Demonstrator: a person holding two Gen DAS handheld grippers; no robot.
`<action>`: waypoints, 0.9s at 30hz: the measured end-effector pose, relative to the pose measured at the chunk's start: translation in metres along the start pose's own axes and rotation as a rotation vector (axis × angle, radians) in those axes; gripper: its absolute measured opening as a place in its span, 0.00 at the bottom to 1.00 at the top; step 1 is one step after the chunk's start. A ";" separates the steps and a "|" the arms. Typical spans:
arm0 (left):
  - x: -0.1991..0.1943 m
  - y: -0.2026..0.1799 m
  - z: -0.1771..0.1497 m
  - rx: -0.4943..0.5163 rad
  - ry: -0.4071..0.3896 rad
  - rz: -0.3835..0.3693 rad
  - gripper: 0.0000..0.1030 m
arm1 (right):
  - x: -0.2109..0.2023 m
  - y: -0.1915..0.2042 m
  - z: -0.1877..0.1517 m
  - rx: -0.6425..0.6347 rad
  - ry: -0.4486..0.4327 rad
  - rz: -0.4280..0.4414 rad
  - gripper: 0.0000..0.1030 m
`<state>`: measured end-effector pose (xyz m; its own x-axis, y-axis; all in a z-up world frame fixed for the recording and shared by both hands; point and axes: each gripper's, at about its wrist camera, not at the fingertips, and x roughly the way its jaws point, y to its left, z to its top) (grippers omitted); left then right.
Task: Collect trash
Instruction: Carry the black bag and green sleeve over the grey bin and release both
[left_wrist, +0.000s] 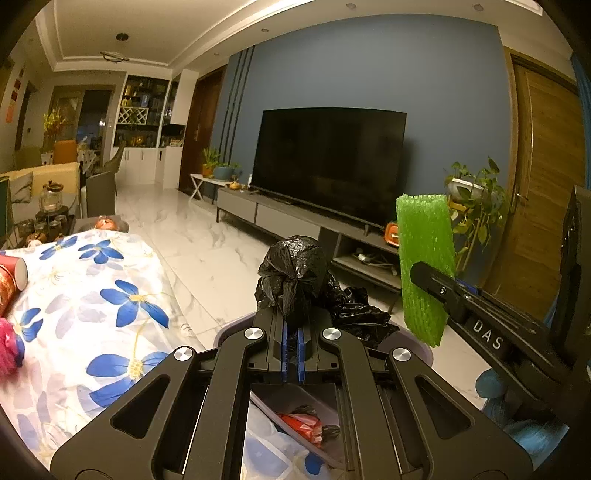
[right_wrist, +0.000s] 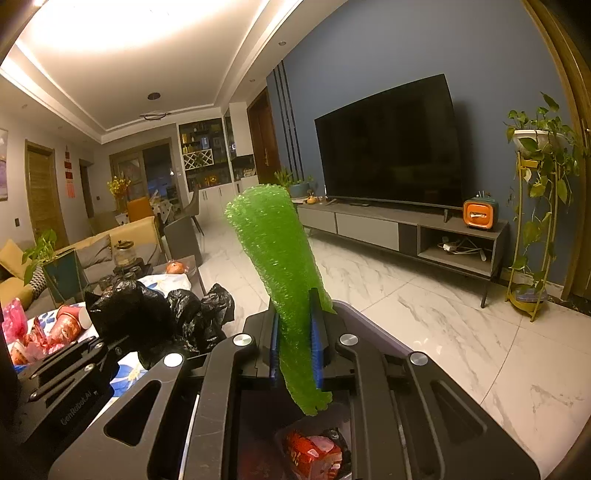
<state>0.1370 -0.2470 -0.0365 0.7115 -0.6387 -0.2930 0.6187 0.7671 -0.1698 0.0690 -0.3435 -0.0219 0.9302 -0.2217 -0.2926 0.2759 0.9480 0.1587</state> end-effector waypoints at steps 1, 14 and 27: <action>0.000 0.000 0.000 0.001 0.000 0.001 0.03 | 0.001 -0.001 0.000 0.001 0.000 0.000 0.15; 0.017 -0.001 -0.006 0.012 0.033 -0.009 0.09 | 0.005 -0.002 0.002 0.028 -0.008 -0.012 0.39; 0.008 0.015 -0.008 -0.036 0.014 0.049 0.73 | 0.003 -0.004 0.004 0.046 -0.012 -0.019 0.48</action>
<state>0.1492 -0.2404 -0.0489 0.7359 -0.5995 -0.3147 0.5705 0.7994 -0.1884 0.0715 -0.3492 -0.0199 0.9274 -0.2428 -0.2845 0.3043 0.9321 0.1965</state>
